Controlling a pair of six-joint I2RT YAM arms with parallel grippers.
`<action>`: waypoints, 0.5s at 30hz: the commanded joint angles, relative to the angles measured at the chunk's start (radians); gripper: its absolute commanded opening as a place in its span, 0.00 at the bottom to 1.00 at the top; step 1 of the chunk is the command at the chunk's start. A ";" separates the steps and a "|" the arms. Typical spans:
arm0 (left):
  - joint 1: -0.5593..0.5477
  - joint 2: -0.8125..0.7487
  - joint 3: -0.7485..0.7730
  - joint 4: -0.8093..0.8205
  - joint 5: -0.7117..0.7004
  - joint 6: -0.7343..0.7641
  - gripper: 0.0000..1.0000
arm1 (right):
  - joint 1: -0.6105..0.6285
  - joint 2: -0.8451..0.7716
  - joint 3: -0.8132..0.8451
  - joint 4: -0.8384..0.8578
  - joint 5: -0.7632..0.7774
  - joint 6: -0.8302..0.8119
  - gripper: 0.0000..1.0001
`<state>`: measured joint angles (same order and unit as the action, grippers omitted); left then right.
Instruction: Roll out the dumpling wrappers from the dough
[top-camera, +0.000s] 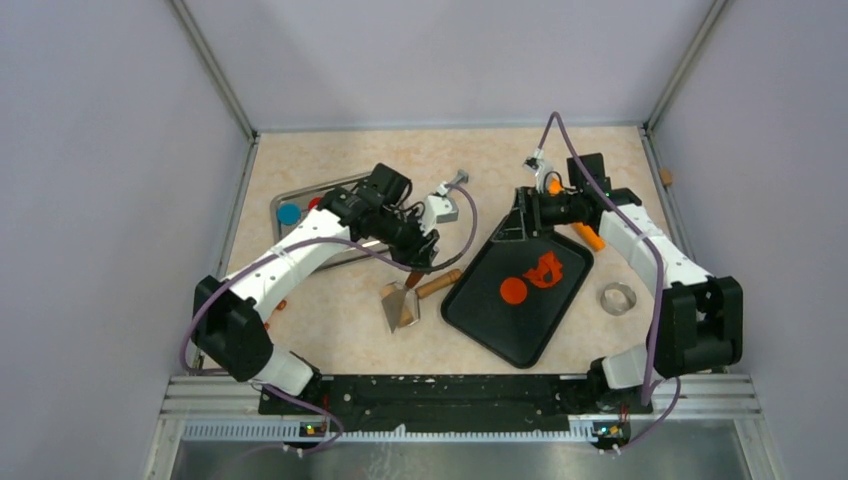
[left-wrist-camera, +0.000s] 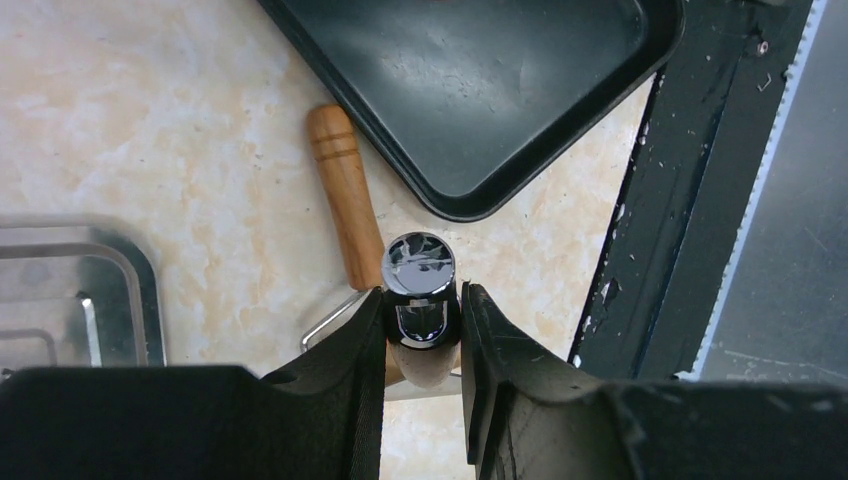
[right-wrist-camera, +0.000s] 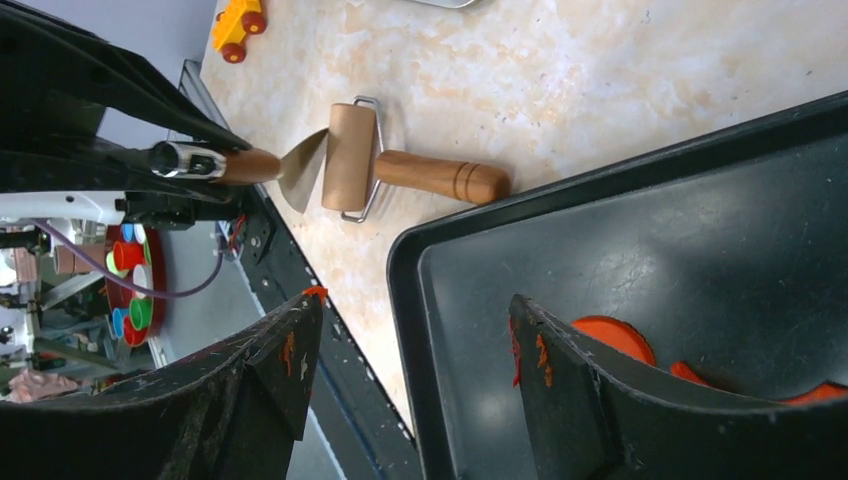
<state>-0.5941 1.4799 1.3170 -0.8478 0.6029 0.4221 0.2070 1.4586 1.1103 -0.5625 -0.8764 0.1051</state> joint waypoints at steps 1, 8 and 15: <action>-0.053 0.029 0.007 -0.010 -0.037 0.031 0.00 | 0.009 -0.085 -0.021 0.003 0.009 -0.022 0.71; -0.064 -0.016 -0.086 0.000 -0.127 0.028 0.00 | 0.008 -0.104 -0.045 -0.013 0.022 -0.045 0.71; -0.074 -0.076 -0.263 -0.029 -0.132 0.149 0.00 | 0.008 -0.095 -0.056 -0.004 0.031 -0.048 0.71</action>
<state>-0.6613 1.4540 1.1408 -0.8627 0.4808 0.4831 0.2070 1.3880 1.0546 -0.5793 -0.8528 0.0772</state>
